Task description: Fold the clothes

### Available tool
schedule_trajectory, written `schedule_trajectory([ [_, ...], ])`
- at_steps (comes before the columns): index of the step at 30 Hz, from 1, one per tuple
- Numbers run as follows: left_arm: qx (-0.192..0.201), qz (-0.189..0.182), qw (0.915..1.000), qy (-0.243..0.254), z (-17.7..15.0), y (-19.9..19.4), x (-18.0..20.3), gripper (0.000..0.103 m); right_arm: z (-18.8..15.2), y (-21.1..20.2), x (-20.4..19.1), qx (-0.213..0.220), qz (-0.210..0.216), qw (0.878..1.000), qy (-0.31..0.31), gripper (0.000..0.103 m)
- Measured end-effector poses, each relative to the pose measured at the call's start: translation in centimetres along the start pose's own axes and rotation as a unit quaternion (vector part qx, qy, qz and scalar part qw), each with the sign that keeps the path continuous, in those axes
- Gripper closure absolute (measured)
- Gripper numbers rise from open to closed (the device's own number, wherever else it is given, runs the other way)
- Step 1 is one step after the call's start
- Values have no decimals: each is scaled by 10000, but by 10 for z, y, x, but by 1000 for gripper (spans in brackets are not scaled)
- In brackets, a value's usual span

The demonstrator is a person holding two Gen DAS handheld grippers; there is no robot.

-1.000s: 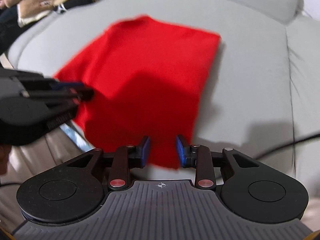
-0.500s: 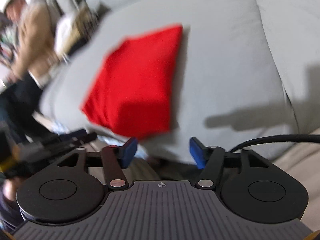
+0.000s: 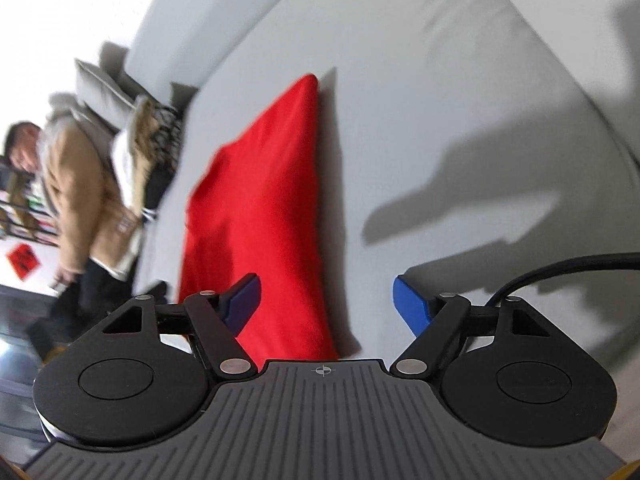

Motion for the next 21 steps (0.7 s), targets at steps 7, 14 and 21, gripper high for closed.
schedule_trajectory([
  [7, -723, -1127, 9909, 94, 4, 46, 18, 16, 35, 44, -9, -236, 372, 9990, -33, 31],
  [14, -930, -1746, 9802, -49, 6, 65, 46, 24, 54, 77, -16, -91, 624, 9980, 76, 29],
  [21, -520, -768, 9939, 594, 4, 52, 69, 71, 54, 80, -31, 407, -509, 9945, -815, 76],
])
Point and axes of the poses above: each gripper's, at about its wrist camera, not at the fingertips, and y roughly the way its jaws point, x to its right, z to its top, the point moved 10 cm from there along y, roughly the way its jaws point, and after that the axes turned 10 degrees about z, right-handed, at the moved point
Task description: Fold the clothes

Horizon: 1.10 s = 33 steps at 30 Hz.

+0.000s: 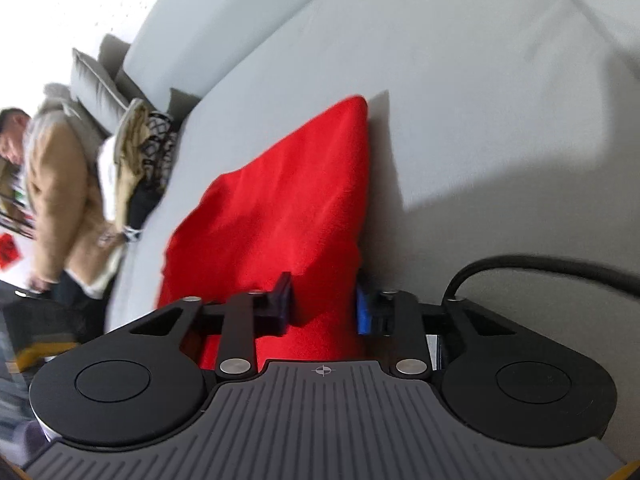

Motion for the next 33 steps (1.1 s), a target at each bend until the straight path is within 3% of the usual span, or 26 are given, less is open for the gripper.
schedule_trajectory([
  [2, 265, 693, 9944, 747, 0, -13, 24, 74, -1, -12, -19, 192, -419, 9973, -575, 79],
  [4, 395, 1088, 9867, 1137, 0, -24, 47, 76, -3, -27, -39, 378, -712, 9916, -1010, 80],
  [7, 593, 1168, 9806, 1457, -2, -42, 88, 76, -3, -63, -53, 679, -1055, 9824, -1385, 80],
  [11, 917, 873, 9760, 1774, -14, -66, 154, 77, -1, -136, -35, 988, -1018, 9865, -815, 80],
  [15, 1022, 376, 9717, 2095, -33, -77, 228, 77, -12, -214, 15, 1383, -1168, 9832, -225, 80],
  [20, 1110, -134, 9589, 2608, -42, -57, 339, 77, -6, -297, 84, 2032, -1648, 9650, 165, 80],
  [22, 1327, -277, 9509, 2782, -35, -52, 382, 78, 7, -330, 105, 2353, -1797, 9550, 188, 80],
  [25, 1576, -400, 9477, 2746, -14, -41, 434, 77, 40, -361, 134, 2633, -1873, 9461, 215, 80],
  [26, 1587, -353, 9485, 2717, -7, -29, 446, 76, 51, -369, 144, 2700, -1887, 9439, 229, 80],
  [28, 1447, -141, 9544, 2608, 7, 2, 458, 58, 74, -385, 164, 2825, -1912, 9396, 270, 76],
  [29, 1175, 28, 9613, 2493, 9, 26, 455, 53, 83, -381, 179, 2813, -1894, 9400, 380, 68],
  [31, 702, 384, 9689, 2341, 8, 63, 443, 57, 96, -367, 213, 2602, -2109, 9412, 447, 37],
  [32, 512, 571, 9699, 2312, 6, 77, 434, 54, 94, -362, 227, 2387, -2385, 9403, 447, 36],
  [33, 595, 527, 9710, 2256, 4, 75, 428, 51, 92, -358, 239, 2178, -2633, 9388, 435, 36],
])
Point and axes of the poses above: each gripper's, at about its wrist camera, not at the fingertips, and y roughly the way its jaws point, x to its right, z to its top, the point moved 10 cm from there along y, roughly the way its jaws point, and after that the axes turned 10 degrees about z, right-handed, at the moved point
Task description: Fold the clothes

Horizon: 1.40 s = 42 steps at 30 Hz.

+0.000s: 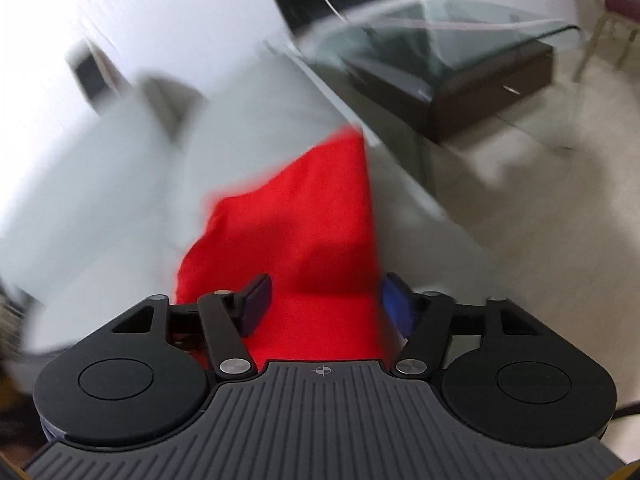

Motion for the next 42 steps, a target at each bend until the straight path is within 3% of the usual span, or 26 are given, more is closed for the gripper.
schedule_trajectory([
  [1, 80, -33, 10000, 17, -3, -6, -4, 48, -6, 0, 3, -79, -26, 9999, -131, 35],
  [4, 358, -93, 9993, 60, -11, -29, -15, 46, -8, -30, 7, 303, 46, 9994, -140, 26],
  [8, 871, -298, 9958, -1, -16, -68, -17, 51, -19, -71, -9, 596, 35, 9979, -238, 27],
  [9, 889, -371, 9954, -10, -20, -72, -14, 58, -24, -75, -15, 610, 152, 9976, -299, 32],
  [10, 902, -444, 9949, -19, -23, -76, -10, 73, -33, -77, -24, 555, 207, 9973, -431, 53],
  [11, 807, -500, 9955, 57, -27, -71, 0, 76, -42, -77, -32, 487, 248, 9969, -561, 75],
  [12, 706, -556, 9959, 138, -30, -67, 10, 76, -52, -69, -36, 323, 180, 9971, -662, 81],
  [16, -356, -359, 9971, 572, -63, -24, 36, 87, -82, -25, -14, -515, -406, 9965, -508, 86],
  [18, -378, -381, 9974, 487, -64, -33, 32, 88, -80, -27, -15, -576, -354, 9971, -363, 84],
  [19, -328, -431, 9975, 454, -63, -43, 30, 86, -77, -33, -18, -562, -270, 9976, -294, 76],
  [20, -283, -488, 9973, 466, -62, -54, 27, 84, -73, -45, -25, -505, -105, 9984, -246, 59],
  [22, -213, -495, 9978, 397, -61, -79, 18, 66, -66, -71, -42, -419, 237, 9985, -248, 45],
  [27, -162, -257, 9992, 246, -69, -135, -7, 37, -66, -129, -71, -539, 312, 9964, -569, 45],
  [32, 31, -427, 9989, 166, -74, -183, -24, 25, -78, -176, -96, -854, 227, 9930, -785, 39],
  [34, 145, -367, 9992, 83, -75, -201, -27, 14, -80, -194, -106, -911, 203, 9923, -808, 35],
  [42, 280, -493, 9984, -53, -72, -245, -28, 9, -89, -257, -131, -754, -169, 9887, -1286, 32],
])
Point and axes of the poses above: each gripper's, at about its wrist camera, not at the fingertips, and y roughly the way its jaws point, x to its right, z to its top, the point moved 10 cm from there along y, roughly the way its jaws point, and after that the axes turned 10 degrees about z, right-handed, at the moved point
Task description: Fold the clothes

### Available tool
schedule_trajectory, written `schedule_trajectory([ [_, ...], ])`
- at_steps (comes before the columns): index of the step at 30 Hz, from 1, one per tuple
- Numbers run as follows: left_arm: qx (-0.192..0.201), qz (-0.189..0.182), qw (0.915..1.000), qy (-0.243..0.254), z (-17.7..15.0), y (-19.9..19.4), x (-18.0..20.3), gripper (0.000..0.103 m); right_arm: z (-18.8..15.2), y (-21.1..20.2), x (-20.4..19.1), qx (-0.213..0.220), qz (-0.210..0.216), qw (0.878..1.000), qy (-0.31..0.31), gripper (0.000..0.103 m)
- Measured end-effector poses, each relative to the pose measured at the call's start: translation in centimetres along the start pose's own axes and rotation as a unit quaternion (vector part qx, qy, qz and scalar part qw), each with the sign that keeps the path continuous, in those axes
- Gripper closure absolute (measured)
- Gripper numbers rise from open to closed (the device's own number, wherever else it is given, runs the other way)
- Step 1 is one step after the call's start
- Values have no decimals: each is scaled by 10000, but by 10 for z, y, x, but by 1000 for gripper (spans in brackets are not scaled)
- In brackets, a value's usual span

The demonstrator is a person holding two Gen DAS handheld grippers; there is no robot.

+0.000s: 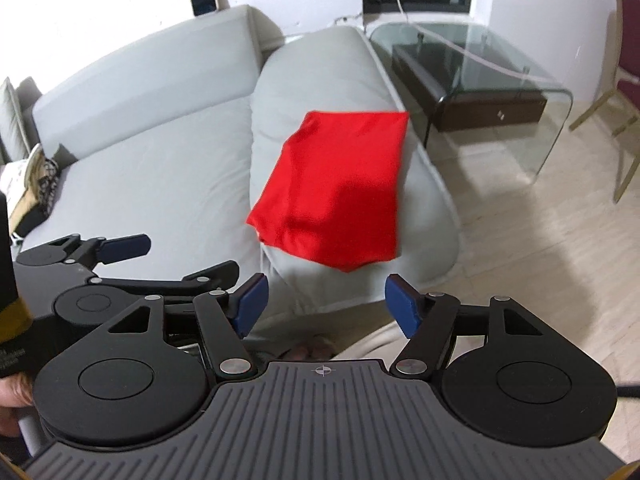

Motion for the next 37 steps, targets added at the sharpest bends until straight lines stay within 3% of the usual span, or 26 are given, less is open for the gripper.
schedule_trajectory([
  [2, 3, -32, 9999, -109, 0, -4, 1, 9, -3, -10, -1, 24, -120, 9999, -86, 26],
  [10, 32, -58, 10000, -32, -4, -4, 13, 9, -9, -19, 5, -70, -390, 9991, -123, 26],
  [37, 94, -97, 9999, -36, -6, 1, 11, 8, -11, -11, 8, -22, -354, 9993, -86, 26],
])
Point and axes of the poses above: each gripper's, at about its wrist camera, not at the fingertips, and y roughly the way its jaws point, x to its right, z to its top, the point moved 10 cm from there along y, roughly the way its jaws point, and after that the axes turned 10 degrees about z, right-handed, at the moved point
